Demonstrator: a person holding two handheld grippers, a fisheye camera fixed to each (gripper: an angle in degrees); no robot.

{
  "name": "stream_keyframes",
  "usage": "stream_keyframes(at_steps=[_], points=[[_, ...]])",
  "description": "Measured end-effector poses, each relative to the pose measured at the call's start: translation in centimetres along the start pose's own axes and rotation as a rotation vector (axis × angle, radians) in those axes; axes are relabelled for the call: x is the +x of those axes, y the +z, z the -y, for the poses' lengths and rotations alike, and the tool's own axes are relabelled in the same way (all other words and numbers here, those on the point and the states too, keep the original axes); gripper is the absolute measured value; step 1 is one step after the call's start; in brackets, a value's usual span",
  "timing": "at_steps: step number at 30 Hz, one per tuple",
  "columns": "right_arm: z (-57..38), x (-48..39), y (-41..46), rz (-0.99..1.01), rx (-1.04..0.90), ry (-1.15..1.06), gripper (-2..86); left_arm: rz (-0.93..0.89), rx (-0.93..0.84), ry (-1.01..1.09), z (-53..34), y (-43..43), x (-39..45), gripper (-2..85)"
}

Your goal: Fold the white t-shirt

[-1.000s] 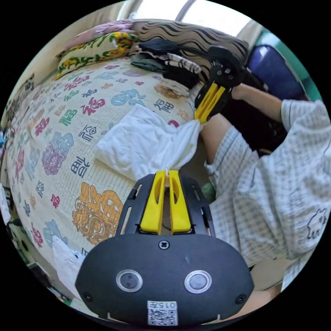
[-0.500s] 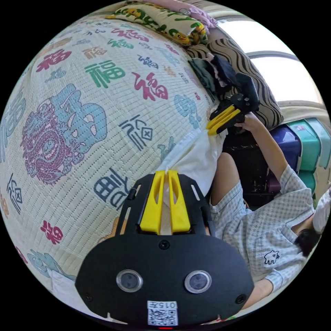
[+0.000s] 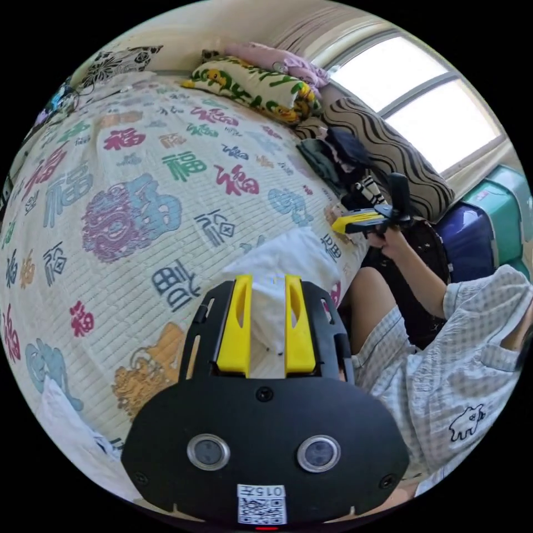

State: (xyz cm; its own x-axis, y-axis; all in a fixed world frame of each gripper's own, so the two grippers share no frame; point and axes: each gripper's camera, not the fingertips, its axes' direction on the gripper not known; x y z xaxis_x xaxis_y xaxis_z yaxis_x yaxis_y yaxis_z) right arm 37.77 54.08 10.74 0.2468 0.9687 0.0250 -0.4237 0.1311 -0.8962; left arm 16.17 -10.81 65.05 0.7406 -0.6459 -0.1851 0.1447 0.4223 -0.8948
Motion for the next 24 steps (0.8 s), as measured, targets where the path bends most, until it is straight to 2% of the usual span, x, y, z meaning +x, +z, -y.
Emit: stream_keyframes(at_steps=[3,6,7,8,11,12,14,16,19,24], points=[[-1.0,-1.0,1.3,-0.082,-0.007,0.000,-0.5,0.062,0.018,-0.068,0.7,3.0,-1.6,6.8],[-1.7,1.2,2.5,-0.205,-0.072,0.137,-0.6,0.113,0.083,-0.172,-0.1,4.2,-4.4,2.2],[-2.4,2.5,2.0,-0.183,-0.057,0.189,-0.5,0.075,0.096,-0.190,-0.3,4.2,-4.9,1.7],[-3.2,4.1,0.8,-0.075,-0.013,0.275,-0.4,0.028,0.125,-0.222,-0.8,3.9,-5.8,1.0],[-6.2,7.3,-3.5,0.118,0.139,0.380,0.5,0.047,0.207,-0.294,-2.8,1.7,-7.3,1.4],[-7.0,7.9,-4.3,0.162,0.162,0.388,1.1,-0.022,0.249,-0.321,-3.9,0.9,-8.3,3.0],[-10.4,10.8,-7.3,0.384,0.244,0.427,5.3,-0.165,0.271,-0.387,-5.4,0.3,-10.3,6.8],[-12.7,12.7,-8.7,0.477,0.271,0.472,8.6,-0.287,0.254,-0.426,-6.3,0.6,-12.0,9.7],[-14.7,14.8,-9.1,0.507,0.183,0.550,13.4,-0.395,0.166,-0.457,-5.8,2.1,-13.9,13.8],[-14.0,16.2,-8.0,0.638,0.114,0.530,13.6,-0.645,0.093,-0.460,-1.4,6.7,-15.7,16.8]])
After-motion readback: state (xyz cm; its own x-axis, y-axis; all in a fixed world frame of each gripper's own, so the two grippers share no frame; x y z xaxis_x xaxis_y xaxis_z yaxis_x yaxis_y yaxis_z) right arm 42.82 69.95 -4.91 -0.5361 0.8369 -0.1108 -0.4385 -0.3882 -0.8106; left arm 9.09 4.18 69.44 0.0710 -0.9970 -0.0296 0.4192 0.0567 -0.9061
